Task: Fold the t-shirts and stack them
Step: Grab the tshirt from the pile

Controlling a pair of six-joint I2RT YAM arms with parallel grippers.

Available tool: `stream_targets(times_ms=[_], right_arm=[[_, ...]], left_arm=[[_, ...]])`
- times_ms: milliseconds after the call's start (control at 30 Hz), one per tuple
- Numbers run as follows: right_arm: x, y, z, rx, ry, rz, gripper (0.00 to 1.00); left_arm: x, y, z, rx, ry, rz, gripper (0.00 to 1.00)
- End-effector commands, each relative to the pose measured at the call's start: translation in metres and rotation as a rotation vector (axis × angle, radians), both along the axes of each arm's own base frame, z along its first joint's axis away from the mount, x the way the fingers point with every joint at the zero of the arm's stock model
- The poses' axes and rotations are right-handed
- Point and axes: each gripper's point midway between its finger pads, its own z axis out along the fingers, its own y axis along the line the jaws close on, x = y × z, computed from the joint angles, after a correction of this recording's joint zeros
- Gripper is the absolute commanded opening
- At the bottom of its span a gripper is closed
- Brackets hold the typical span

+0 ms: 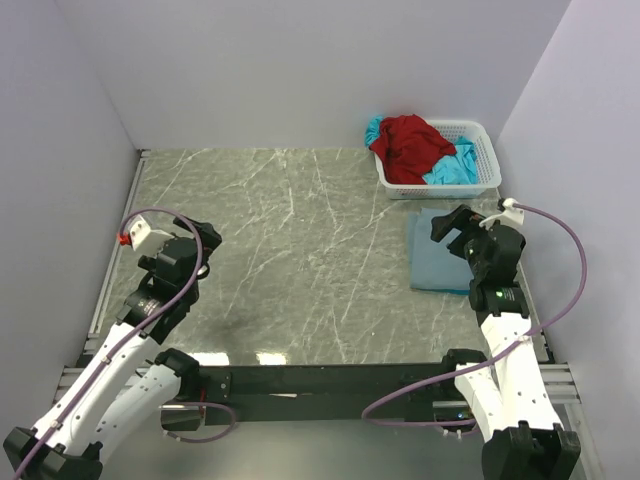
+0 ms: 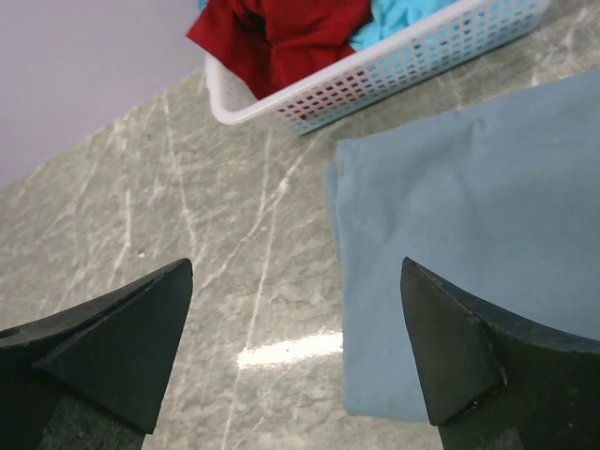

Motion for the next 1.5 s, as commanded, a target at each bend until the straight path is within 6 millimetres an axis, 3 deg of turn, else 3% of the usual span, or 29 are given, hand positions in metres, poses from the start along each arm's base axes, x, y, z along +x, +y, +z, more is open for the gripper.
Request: stream_targets(times_ms=[0, 200, 267, 300, 367, 400, 433, 500, 533, 567, 633, 700, 733, 767, 800, 833, 867, 900, 933, 1000, 1033, 1067, 1100, 1133, 1167, 1233, 1300, 1333, 1467], right_arm=[[0.006, 0.006, 0.024, 0.011, -0.091, 0.036, 0.98], [0.027, 0.026, 0.052, 0.06, -0.199, 0.152, 0.99], [0.044, 0.024, 0.052, 0.076, -0.188, 0.142, 0.99], [0.052, 0.023, 0.069, 0.055, -0.214, 0.146, 0.99], [0.074, 0.018, 0.057, 0.048, -0.146, 0.132, 0.99], [0.087, 0.011, 0.075, 0.04, -0.163, 0.098, 0.99], [0.103, 0.008, 0.048, 0.057, -0.056, 0.088, 0.99], [0.126, 0.011, 0.061, 0.025, -0.02, 0.117, 0.99], [0.145, 0.01, 0.043, 0.026, 0.036, 0.114, 0.99], [0.159, 0.009, 0.058, 0.015, 0.007, 0.108, 0.99], [0.186, -0.004, 0.038, -0.012, 0.051, 0.032, 0.99], [0.21, -0.014, 0.047, -0.045, 0.026, -0.014, 0.99], [0.226, -0.019, 0.024, -0.055, 0.067, -0.031, 0.99], [0.242, -0.019, 0.041, -0.059, 0.035, -0.03, 0.99], [0.252, -0.019, 0.038, -0.074, 0.047, -0.024, 0.99], [0.264, -0.02, 0.008, -0.083, 0.121, -0.028, 0.99], [0.279, -0.015, 0.026, -0.093, 0.086, -0.019, 0.99], [0.289, -0.013, 0.021, -0.114, 0.096, -0.008, 0.98], [0.299, -0.011, -0.007, -0.12, 0.154, 0.003, 0.99], [0.321, -0.008, 0.007, -0.14, 0.119, 0.002, 0.98], [0.33, -0.005, -0.025, -0.14, 0.177, 0.012, 0.98], [0.343, -0.002, -0.006, -0.14, 0.133, 0.022, 0.98], [0.35, 0.004, -0.01, -0.143, 0.133, 0.048, 0.98], [0.357, 0.006, -0.038, -0.142, 0.179, 0.062, 0.98], [0.367, 0.007, -0.023, -0.144, 0.138, 0.064, 0.98], [0.378, 0.006, -0.045, -0.14, 0.158, 0.061, 0.97], [0.386, 0.011, -0.042, -0.111, 0.132, 0.07, 0.95], [0.389, 0.028, -0.047, -0.101, 0.127, 0.095, 0.92], [0.386, 0.033, -0.057, -0.069, 0.132, 0.098, 0.66]], left_arm=[[0.001, 0.0, 0.017, -0.017, -0.058, -0.006, 0.99], [0.004, -0.006, 0.021, -0.018, -0.096, -0.041, 0.99], [0.006, -0.005, 0.023, -0.016, -0.104, -0.038, 0.99], [0.007, -0.004, 0.024, -0.014, -0.104, -0.024, 0.99], [0.008, -0.002, 0.023, -0.011, -0.104, -0.01, 0.99], [0.011, -0.002, 0.02, -0.013, -0.096, -0.002, 0.99], [0.012, -0.001, 0.02, -0.009, -0.094, 0.005, 0.99], [0.017, -0.001, 0.015, 0.011, -0.078, 0.014, 0.99], [0.018, -0.001, 0.014, 0.017, -0.07, 0.021, 0.99], [0.02, -0.001, 0.014, 0.029, -0.063, 0.019, 0.99], [0.022, 0.001, 0.015, 0.043, -0.06, 0.033, 0.99], [0.024, 0.002, 0.016, 0.057, -0.063, 0.036, 0.99], [0.025, 0.002, 0.016, 0.061, -0.067, 0.036, 0.99], [0.025, 0.003, 0.016, 0.065, -0.07, 0.042, 1.0], [0.025, 0.005, 0.017, 0.07, -0.074, 0.048, 0.99], [0.026, 0.006, 0.019, 0.069, -0.086, 0.055, 0.99], [0.027, 0.008, 0.02, 0.072, -0.088, 0.07, 0.99], [0.027, 0.008, 0.019, 0.079, -0.086, 0.07, 0.99], [0.027, 0.01, 0.019, 0.083, -0.082, 0.078, 0.99], [0.029, 0.014, 0.016, 0.09, -0.072, 0.106, 0.99], [0.029, 0.015, 0.015, 0.093, -0.065, 0.109, 0.99], [0.03, 0.017, 0.014, 0.098, -0.056, 0.118, 0.99], [0.031, 0.017, 0.013, 0.101, -0.051, 0.117, 0.99], [0.032, 0.016, 0.012, 0.101, -0.048, 0.113, 0.99], [0.033, 0.017, 0.01, 0.106, -0.04, 0.118, 0.99], [0.034, 0.018, 0.007, 0.112, -0.031, 0.122, 0.99], [0.036, 0.019, 0.004, 0.114, -0.02, 0.13, 0.99], [0.036, 0.019, 0.004, 0.115, -0.017, 0.126, 0.99], [0.037, 0.021, 0.003, 0.115, -0.012, 0.129, 0.99]])
